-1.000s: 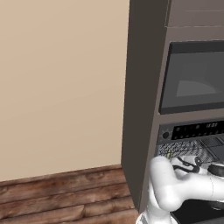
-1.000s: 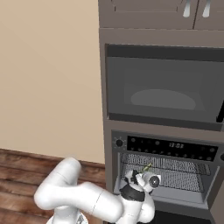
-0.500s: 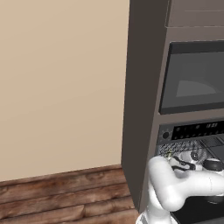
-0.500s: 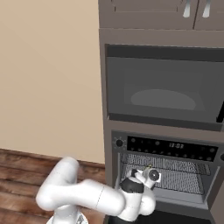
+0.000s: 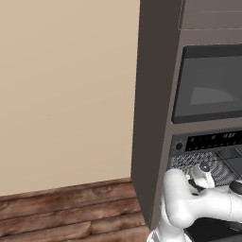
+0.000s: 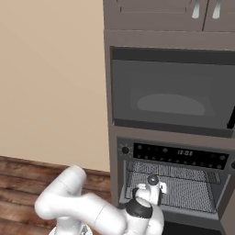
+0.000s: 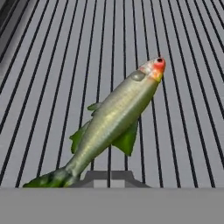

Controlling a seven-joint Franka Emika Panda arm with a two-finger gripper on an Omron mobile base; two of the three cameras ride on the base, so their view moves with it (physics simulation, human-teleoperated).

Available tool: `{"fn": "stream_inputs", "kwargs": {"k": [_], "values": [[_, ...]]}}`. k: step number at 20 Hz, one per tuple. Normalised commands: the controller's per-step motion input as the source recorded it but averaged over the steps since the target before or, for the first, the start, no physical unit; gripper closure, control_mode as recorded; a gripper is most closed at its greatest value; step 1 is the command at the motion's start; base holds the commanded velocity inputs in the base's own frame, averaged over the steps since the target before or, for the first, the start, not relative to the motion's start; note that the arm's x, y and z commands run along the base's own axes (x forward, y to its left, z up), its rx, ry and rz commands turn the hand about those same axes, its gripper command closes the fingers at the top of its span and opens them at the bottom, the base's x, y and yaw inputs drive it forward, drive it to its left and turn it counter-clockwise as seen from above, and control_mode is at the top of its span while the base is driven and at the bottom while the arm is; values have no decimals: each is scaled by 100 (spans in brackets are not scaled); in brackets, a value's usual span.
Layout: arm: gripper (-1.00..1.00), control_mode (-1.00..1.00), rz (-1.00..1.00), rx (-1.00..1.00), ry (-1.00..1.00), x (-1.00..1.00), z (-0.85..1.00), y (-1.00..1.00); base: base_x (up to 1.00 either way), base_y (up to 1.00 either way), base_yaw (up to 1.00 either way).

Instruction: Take the fish from the oven and place it on the plate on the counter.

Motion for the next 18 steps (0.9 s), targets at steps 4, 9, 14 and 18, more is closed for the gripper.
{"fn": "stream_inputs", "kwargs": {"k": [4, 9, 14, 18], "values": [[100, -100, 3, -21, 33, -100, -100, -34, 0, 0, 0], [100, -100, 2, -19, 27, -100, -100, -38, 0, 0, 0], [100, -100, 2, -8, 26, -100, -100, -47, 0, 0, 0], [100, -100, 1, 5, 29, -100, -100, -76, 0, 0, 0]]}}
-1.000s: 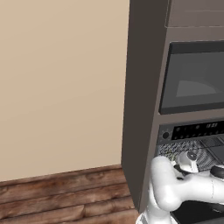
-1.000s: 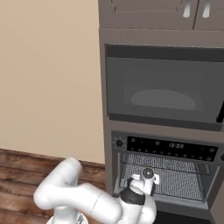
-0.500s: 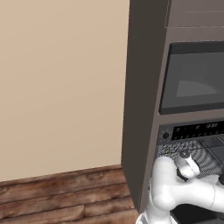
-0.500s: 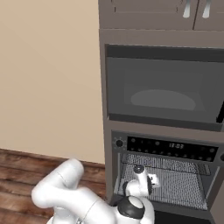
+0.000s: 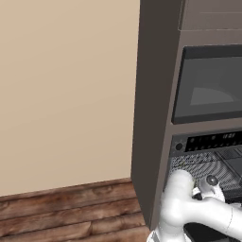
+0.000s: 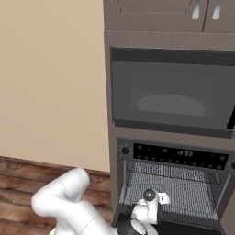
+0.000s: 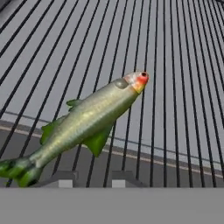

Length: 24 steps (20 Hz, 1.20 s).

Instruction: Take the fish from the oven and place it on the plate on the counter.

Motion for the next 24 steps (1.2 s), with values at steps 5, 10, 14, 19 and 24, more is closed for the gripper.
{"fn": "stream_inputs", "kwargs": {"k": [5, 10, 14, 19, 24], "values": [[100, -100, -1, 43, 10, -100, 12, -88, 0, 0, 0], [100, -100, -15, 32, -2, -70, 100, -27, 0, 0, 0], [100, -100, -5, 20, 1, 3, 100, 0, 0, 0, 0], [100, -100, 0, 15, 18, 28, 100, 0, 0, 0, 0], [100, -100, 0, 5, 47, 73, 69, 0, 0, 0, 0]]}}
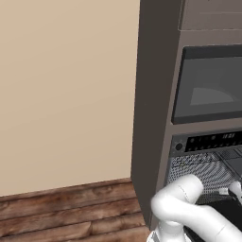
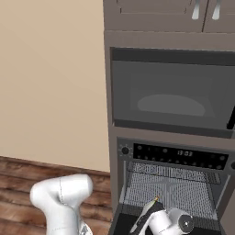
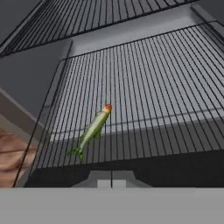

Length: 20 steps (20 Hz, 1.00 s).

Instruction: Take the fish from the oven and place it on the plate on the counter.

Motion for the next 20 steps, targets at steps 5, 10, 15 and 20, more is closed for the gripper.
{"fn": "stream_inputs", "kwargs": {"k": [5, 10, 15, 20], "values": [[100, -100, -2, 0, 51, 64, 5, 10, 0, 0, 0], [100, -100, -2, 5, 28, 13, 0, 1, 0, 0, 0], [-100, -100, -3, 2, 9, -8, -16, 4, 0, 0, 0], [-100, -100, -6, 0, 2, 1, -21, 18, 0, 0, 0]]}}
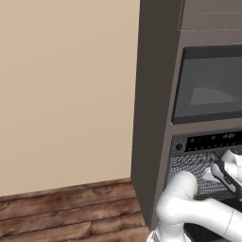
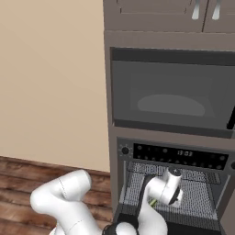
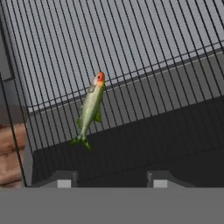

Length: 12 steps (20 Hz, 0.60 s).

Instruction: Take the fish from the oven and place it on the plate on the counter.

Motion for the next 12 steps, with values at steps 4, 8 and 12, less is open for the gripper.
{"fn": "stream_inputs", "kwargs": {"k": [4, 8, 12], "values": [[-100, -100, -5, 0, -2, 7, -32, 20, 0, 0, 0], [-100, -100, -5, 0, -2, 16, -30, 18, 0, 0, 0], [-100, -100, -5, 0, -2, 37, -20, 9, 0, 0, 0]]}}
